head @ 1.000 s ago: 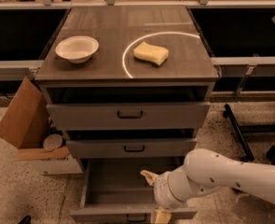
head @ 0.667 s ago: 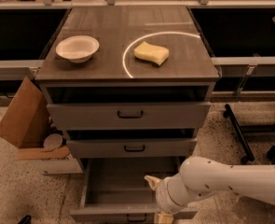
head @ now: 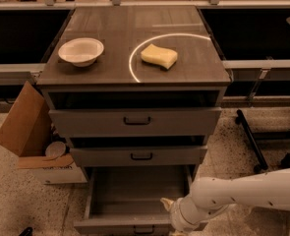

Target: Close bottom drawer

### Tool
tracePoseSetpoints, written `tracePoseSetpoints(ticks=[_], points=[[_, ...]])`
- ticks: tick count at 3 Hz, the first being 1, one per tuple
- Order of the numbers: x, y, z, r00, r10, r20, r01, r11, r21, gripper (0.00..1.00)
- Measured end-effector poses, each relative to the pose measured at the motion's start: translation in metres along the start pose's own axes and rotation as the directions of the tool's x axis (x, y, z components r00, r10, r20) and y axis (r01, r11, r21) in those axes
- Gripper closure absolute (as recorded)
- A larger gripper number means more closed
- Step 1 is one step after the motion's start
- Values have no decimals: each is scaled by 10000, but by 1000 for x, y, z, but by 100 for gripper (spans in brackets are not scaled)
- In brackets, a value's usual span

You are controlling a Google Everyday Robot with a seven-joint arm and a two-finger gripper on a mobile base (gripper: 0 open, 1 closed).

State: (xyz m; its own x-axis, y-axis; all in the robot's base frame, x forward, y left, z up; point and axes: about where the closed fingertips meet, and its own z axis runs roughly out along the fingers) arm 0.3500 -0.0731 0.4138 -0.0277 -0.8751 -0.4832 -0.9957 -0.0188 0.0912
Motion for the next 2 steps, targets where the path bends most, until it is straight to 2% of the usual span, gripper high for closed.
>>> tracePoseSetpoints(ticks=[1,2], points=[[0,3,3,10000,18,19,-18,10000,-73,0],[12,1,20,9989,-451,-120,447,9985,-307,0]])
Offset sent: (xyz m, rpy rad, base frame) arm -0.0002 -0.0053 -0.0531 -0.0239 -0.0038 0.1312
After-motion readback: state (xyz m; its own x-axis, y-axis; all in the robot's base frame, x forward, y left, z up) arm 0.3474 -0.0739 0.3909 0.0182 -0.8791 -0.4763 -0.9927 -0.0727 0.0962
